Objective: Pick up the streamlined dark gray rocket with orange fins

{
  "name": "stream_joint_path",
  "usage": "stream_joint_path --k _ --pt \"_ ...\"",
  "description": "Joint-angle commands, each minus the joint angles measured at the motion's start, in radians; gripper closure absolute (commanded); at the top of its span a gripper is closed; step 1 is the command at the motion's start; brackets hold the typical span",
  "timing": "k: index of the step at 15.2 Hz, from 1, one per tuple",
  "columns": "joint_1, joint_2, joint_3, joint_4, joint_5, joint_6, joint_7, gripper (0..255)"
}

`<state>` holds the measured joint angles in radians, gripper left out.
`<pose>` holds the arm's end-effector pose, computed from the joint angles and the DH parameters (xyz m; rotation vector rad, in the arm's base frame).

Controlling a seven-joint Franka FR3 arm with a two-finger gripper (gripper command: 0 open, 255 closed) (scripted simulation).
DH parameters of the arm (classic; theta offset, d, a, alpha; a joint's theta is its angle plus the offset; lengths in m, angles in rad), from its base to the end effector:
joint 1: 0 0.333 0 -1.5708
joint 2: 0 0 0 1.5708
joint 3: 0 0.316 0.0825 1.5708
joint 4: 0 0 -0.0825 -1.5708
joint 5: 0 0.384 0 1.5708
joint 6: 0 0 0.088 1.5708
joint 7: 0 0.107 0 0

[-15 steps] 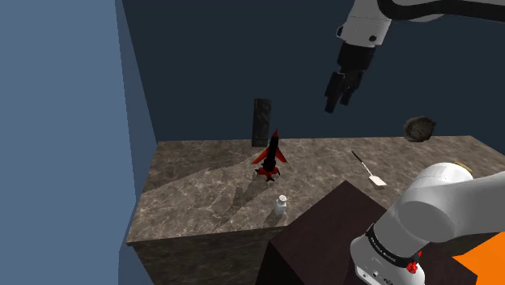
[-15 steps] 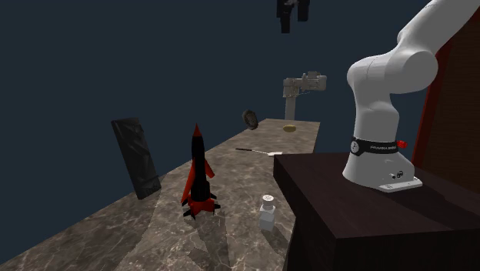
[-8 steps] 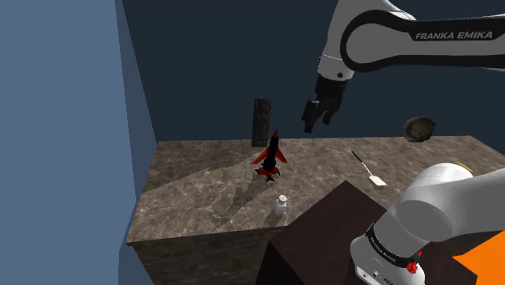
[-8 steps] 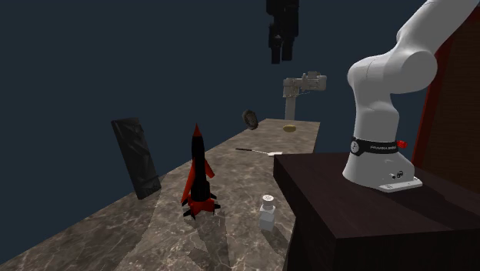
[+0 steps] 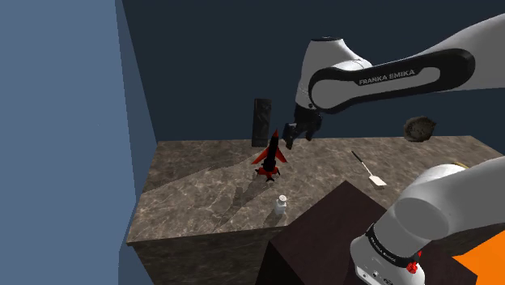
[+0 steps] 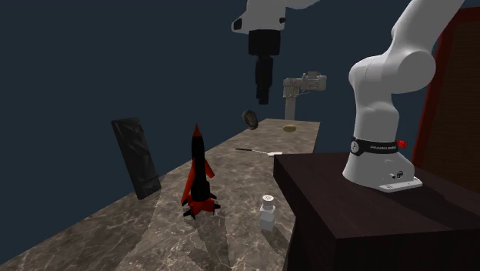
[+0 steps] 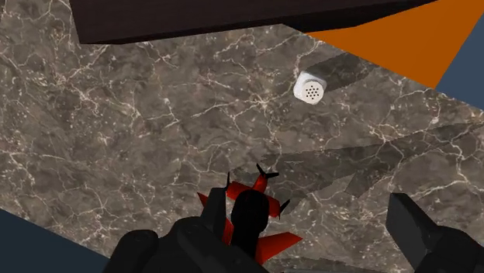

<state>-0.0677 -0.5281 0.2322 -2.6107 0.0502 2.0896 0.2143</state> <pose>0.3720 0.0628 0.4198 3.0651 -0.1622 0.0143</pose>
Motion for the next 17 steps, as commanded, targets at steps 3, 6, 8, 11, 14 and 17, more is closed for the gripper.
stream_joint_path --k 3,6,8,11,14,17 --pt "-0.042 0.140 0.052 -0.020 -0.048 0.172 0.102 0" --pt "-0.085 0.258 0.089 -0.017 -0.114 0.288 0.196 0" --pt "-0.117 0.344 0.111 -0.005 -0.180 0.359 0.274 0" --pt "-0.163 0.479 0.131 0.028 -0.319 0.447 0.418 0" --pt "-0.182 0.619 0.115 0.082 -0.492 0.507 0.586 0" --pt "-0.159 0.754 0.059 0.152 -0.655 0.544 0.746 0"
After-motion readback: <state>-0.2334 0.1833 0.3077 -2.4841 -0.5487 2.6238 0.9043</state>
